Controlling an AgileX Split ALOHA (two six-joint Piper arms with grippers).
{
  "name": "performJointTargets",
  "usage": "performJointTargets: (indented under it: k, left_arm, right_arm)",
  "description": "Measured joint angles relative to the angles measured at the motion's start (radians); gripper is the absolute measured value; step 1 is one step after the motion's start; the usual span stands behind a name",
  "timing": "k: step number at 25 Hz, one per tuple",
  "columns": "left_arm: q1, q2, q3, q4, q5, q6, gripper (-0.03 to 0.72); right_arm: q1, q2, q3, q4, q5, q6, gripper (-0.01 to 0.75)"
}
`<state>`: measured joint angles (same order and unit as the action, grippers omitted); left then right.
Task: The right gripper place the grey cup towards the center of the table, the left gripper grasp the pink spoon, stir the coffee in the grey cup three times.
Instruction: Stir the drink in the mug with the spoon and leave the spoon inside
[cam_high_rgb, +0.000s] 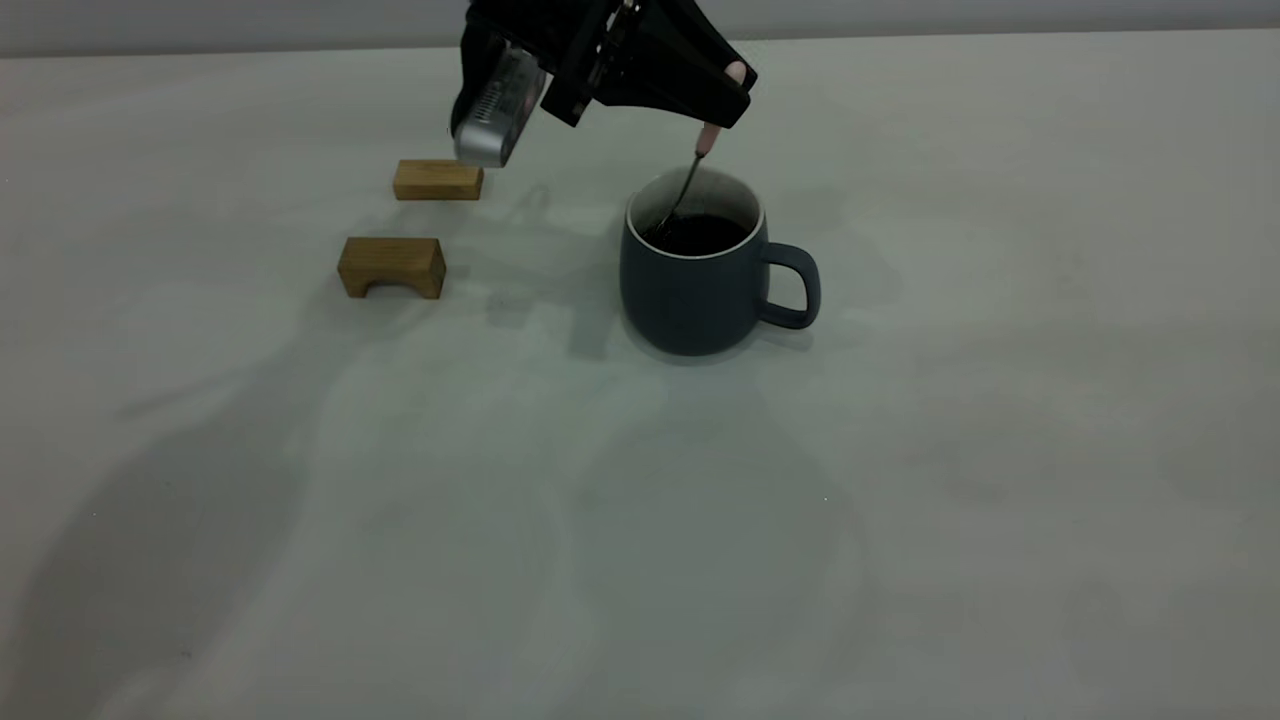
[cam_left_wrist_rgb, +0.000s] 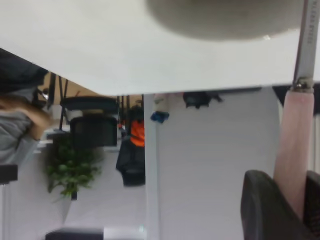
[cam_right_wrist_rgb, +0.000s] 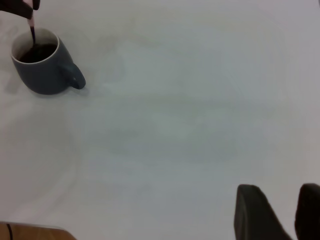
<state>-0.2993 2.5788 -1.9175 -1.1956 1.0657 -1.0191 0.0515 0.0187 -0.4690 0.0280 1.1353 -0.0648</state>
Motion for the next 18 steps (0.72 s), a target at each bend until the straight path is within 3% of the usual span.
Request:
performJointTargets:
  k: [3, 6, 12, 18]
  left_arm:
    - [-0.006, 0.034, -0.003, -0.105, 0.043, 0.025, 0.168]
    - [-0.019, 0.054, -0.003, -0.116, 0.078, -0.042, 0.168]
    - [-0.018, 0.039, -0.056, 0.080, 0.091, -0.211, 0.168]
    - [-0.014, 0.032, -0.135, 0.146, 0.056, -0.091, 0.168]
  right_arm:
    - [0.000, 0.000, 0.000, 0.000, 0.000, 0.000, 0.238]
    - [0.000, 0.000, 0.000, 0.000, 0.000, 0.000, 0.238]
    - [0.000, 0.000, 0.000, 0.000, 0.000, 0.000, 0.238]
    - [0.000, 0.000, 0.000, 0.000, 0.000, 0.000, 0.238]
